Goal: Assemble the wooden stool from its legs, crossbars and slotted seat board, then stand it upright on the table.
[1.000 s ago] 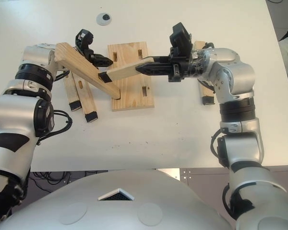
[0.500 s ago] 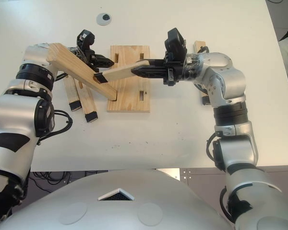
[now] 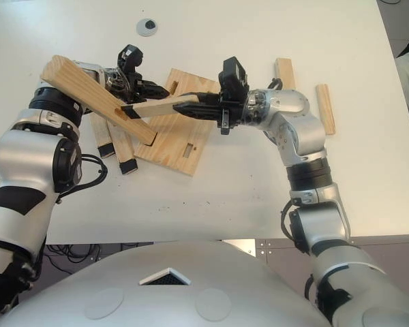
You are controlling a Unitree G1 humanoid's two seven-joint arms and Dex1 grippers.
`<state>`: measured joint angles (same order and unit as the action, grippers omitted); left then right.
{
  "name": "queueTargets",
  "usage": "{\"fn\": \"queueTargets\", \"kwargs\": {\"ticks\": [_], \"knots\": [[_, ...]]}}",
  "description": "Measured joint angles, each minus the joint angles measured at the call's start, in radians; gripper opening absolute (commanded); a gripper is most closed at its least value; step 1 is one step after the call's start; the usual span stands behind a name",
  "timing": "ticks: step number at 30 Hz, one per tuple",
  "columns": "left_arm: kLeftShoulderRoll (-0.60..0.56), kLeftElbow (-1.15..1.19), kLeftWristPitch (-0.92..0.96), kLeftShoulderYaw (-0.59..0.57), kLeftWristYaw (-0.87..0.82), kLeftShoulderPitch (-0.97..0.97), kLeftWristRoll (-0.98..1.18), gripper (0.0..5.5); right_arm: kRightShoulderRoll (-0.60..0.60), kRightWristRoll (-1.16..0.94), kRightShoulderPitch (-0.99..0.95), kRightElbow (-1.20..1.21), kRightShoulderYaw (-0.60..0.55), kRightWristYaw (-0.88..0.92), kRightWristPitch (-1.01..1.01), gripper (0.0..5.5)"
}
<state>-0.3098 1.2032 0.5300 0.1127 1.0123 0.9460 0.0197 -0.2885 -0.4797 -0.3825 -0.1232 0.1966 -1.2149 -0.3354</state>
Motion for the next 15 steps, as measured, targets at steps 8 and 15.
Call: {"fn": "queueTargets", "kwargs": {"ticks": [8,15], "knots": [[-0.002,0.009,0.000,-0.001,0.001,0.001,0.000,1.50,0.008,0.031,0.024,0.017,0.021,0.028,0.076,0.41],[-0.008,0.014,0.008,-0.007,-0.002,0.001,0.002,1.50,0.025,0.049,0.055,0.027,0.041,0.052,0.136,0.41]]}}
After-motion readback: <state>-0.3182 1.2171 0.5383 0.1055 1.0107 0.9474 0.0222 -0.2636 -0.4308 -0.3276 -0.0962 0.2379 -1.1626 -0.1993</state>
